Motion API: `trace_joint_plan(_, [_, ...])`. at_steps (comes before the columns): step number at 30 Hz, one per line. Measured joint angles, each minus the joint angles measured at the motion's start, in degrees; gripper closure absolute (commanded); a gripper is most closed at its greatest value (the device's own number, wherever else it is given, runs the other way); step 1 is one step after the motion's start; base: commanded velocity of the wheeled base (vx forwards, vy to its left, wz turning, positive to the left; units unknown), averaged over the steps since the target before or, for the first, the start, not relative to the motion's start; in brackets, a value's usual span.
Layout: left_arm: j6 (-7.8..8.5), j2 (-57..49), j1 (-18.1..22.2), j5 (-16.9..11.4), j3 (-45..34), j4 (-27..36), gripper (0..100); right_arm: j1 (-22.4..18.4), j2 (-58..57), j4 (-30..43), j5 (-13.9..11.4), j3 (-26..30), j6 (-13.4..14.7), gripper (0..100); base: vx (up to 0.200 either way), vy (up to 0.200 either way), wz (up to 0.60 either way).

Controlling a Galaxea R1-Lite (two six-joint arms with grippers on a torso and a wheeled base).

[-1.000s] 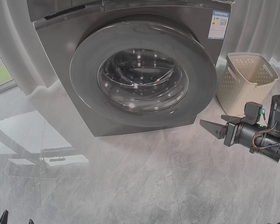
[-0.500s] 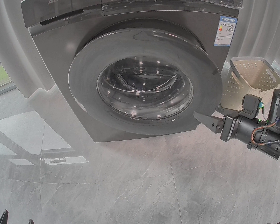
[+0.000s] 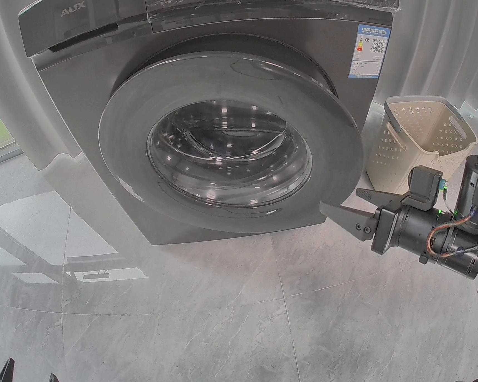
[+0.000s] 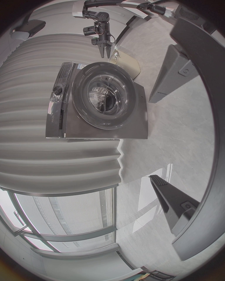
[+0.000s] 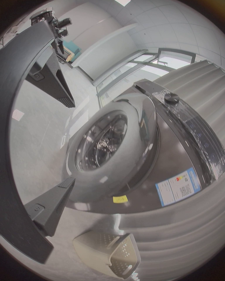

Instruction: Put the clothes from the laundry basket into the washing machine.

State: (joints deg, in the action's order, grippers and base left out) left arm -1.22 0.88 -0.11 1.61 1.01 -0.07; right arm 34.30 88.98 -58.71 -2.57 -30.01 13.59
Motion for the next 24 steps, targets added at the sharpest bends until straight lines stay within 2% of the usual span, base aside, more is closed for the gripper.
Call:
trace_joint_plan(8, [-0.11, 0.00, -0.05, -0.28, 0.00, 0.00, 0, 2.32, 0.02, -4.60, -0.32, -0.28, 0.06, 0, 0.200, 0.000, 0.00])
trace_joint_plan(16, [-0.26, 0.02, -0.07, -0.30, 0.00, -0.04, 0, 2.02, 1.54, -5.89, -0.16, -1.44, 0.04, 0, 0.200, 0.000, 0.00])
trace_joint_plan(24, [-0.20, 0.02, 0.01, -0.30, 0.00, -0.02, 0, -0.16, 3.77, -7.72, 0.52, -4.13, -0.02, 0, 0.000, 0.000, 0.00])
